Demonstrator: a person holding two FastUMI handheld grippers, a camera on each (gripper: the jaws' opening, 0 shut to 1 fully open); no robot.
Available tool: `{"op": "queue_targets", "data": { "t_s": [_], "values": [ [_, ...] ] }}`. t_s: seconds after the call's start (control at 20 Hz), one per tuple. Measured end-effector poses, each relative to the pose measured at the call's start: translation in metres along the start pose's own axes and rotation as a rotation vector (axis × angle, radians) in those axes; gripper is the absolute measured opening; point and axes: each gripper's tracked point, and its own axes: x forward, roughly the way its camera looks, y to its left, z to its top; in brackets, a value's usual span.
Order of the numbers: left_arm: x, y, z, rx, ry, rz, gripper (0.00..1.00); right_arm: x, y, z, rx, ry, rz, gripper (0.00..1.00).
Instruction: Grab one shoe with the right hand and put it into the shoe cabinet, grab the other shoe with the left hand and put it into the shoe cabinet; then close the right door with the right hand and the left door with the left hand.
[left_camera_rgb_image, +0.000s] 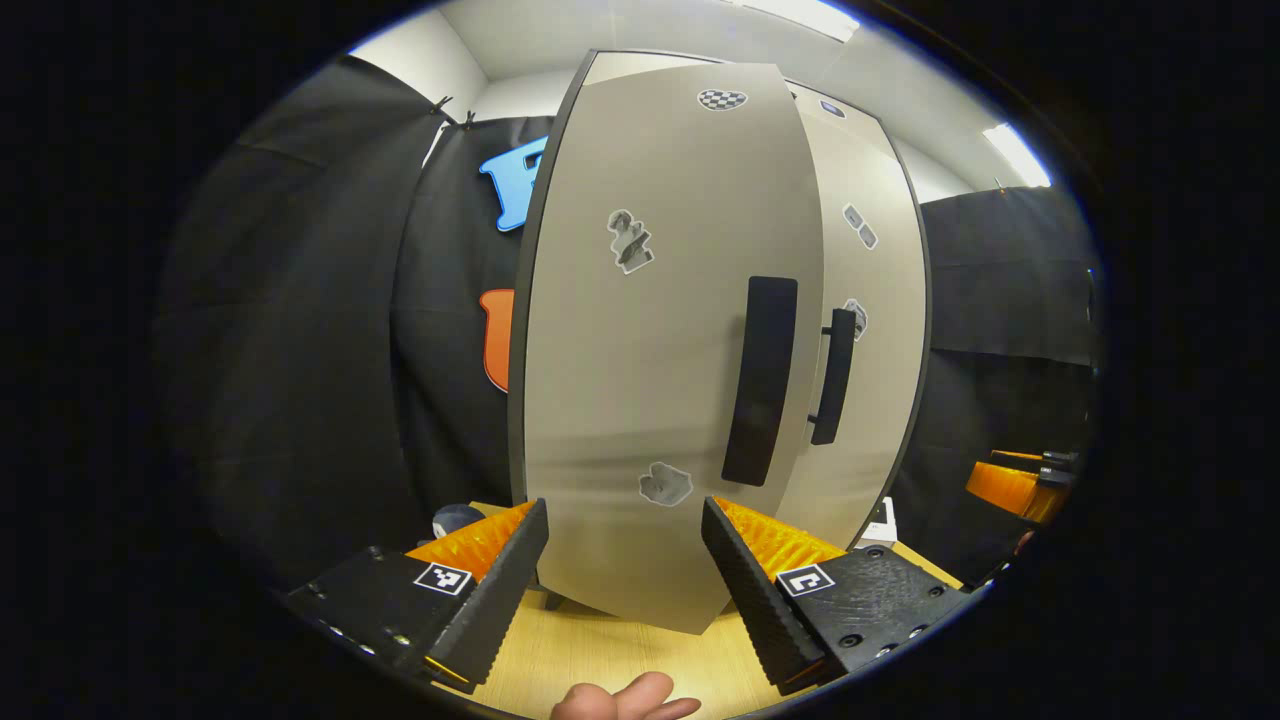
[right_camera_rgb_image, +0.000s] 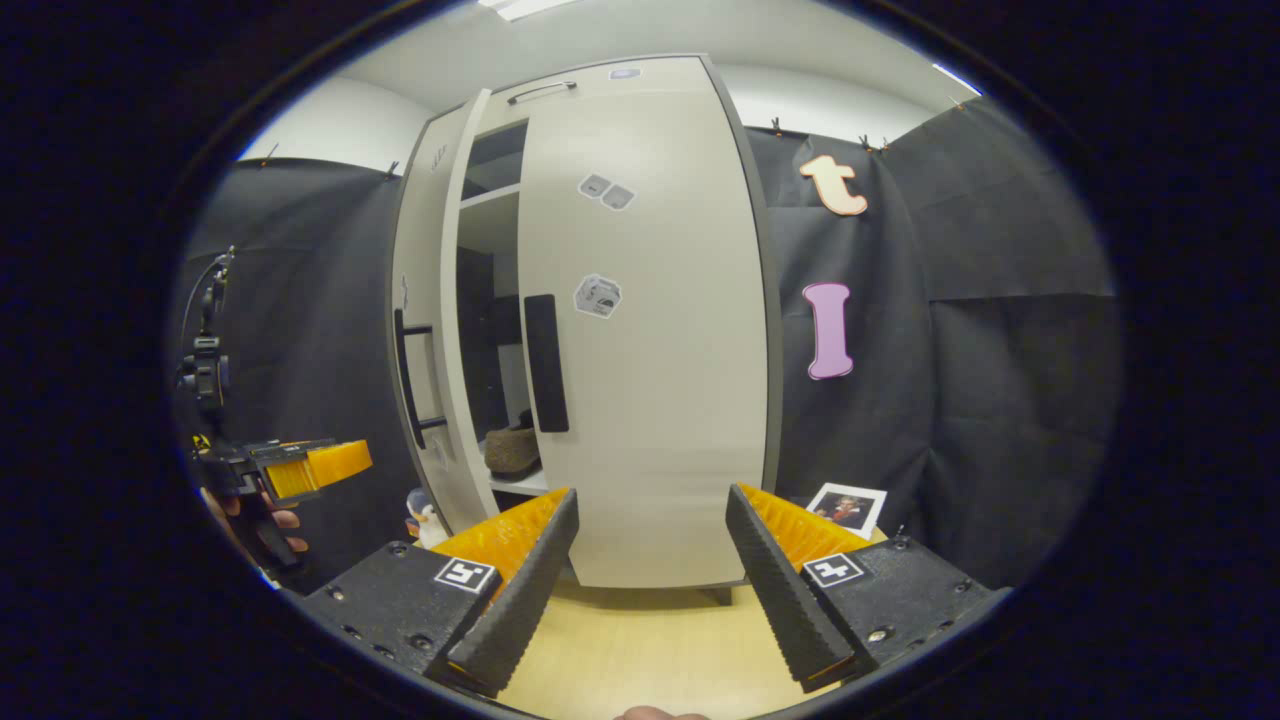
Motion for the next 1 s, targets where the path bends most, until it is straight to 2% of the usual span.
{"op": "queue_targets", "data": {
  "t_s": [1.0],
  "values": [
    [-0.014, -0.007, -0.004, 0.009, 0.007, -0.017, 0.95, -0.003, -0.008, -0.006, 0.004, 0.016, -0.018, 0.97]
  ]
}}
